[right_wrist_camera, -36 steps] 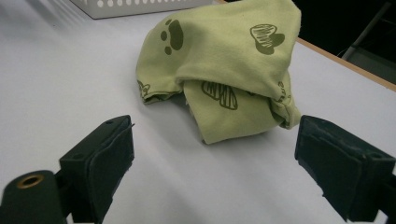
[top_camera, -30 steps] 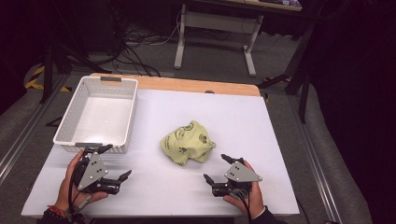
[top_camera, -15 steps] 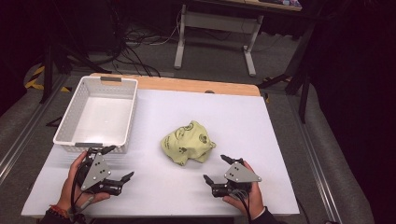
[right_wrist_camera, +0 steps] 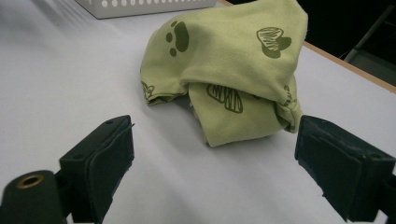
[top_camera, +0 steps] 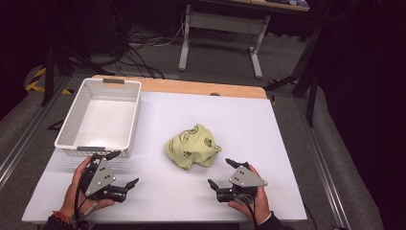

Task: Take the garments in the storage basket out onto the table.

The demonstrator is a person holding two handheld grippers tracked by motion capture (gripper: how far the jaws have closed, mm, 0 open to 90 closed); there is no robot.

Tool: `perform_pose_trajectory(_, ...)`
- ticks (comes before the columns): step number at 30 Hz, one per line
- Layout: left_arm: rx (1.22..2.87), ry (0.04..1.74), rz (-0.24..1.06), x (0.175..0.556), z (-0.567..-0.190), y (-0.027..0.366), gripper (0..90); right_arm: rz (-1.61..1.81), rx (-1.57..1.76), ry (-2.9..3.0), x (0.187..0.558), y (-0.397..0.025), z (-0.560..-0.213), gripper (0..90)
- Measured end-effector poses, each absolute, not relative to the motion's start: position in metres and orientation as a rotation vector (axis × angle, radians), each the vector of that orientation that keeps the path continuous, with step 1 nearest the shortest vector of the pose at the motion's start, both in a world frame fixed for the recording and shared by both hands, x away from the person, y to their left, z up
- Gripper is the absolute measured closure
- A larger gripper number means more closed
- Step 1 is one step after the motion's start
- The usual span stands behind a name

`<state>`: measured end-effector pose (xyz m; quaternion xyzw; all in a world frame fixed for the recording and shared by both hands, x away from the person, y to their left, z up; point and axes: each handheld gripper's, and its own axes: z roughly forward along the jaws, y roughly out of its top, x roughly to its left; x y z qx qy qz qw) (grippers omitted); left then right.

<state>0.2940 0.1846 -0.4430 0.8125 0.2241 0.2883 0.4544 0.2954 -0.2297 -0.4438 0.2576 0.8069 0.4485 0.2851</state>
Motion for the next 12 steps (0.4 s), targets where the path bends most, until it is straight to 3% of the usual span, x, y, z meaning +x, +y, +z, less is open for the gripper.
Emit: perform_pose_trajectory(12, 2.01, 0.554, 0.699, 0.2963, -0.4445, 0.1823, 3.7, 1.206, 0.703, 2.145, 0.2956, -0.2314, -0.4432, 12.5)
